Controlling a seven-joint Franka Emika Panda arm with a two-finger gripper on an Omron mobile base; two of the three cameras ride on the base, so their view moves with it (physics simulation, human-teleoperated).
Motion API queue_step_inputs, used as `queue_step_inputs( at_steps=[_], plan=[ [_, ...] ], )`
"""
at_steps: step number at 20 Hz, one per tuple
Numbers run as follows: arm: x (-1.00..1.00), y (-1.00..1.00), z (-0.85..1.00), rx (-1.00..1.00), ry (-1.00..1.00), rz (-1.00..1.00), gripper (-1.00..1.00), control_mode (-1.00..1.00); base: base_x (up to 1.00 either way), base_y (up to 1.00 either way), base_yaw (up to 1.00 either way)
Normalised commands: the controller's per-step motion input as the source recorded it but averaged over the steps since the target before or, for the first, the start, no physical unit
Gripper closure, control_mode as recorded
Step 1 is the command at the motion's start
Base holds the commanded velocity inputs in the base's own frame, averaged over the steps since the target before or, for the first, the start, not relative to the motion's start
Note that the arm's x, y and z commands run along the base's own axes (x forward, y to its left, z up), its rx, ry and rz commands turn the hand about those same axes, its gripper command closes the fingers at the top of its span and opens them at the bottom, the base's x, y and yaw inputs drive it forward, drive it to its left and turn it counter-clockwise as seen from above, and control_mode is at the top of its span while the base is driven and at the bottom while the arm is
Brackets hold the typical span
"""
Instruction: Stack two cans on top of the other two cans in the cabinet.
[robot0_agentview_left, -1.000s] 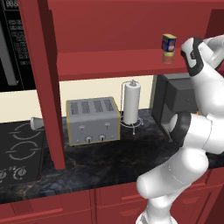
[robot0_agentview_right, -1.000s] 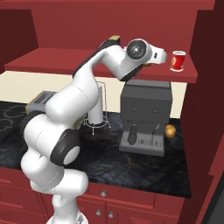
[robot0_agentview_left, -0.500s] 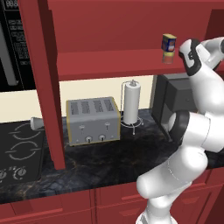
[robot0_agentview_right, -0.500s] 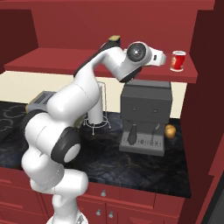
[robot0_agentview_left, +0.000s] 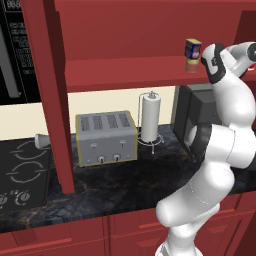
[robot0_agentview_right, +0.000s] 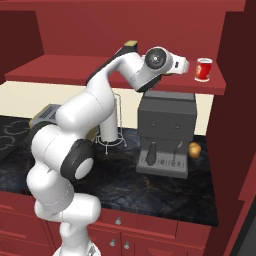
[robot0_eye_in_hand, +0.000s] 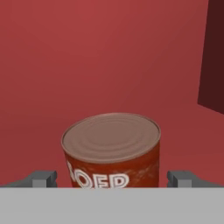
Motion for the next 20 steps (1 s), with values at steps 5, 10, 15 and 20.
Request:
queue_step_inputs(
  at_steps=[5,10,15,20],
  plan=[
    [0.01,0.0,0.0,0.0,0.0,0.0,-1.0,-1.0,0.0,0.0,0.0],
    [0.01,0.0,0.0,0.0,0.0,0.0,1.0,-1.0,0.0,0.0,0.0],
    [0.0,0.0,0.0,0.0,0.0,0.0,1.0,-1.0,0.0,0.0,0.0],
    [0.0,0.0,0.0,0.0,0.0,0.0,1.0,-1.0,0.0,0.0,0.0]
  ],
)
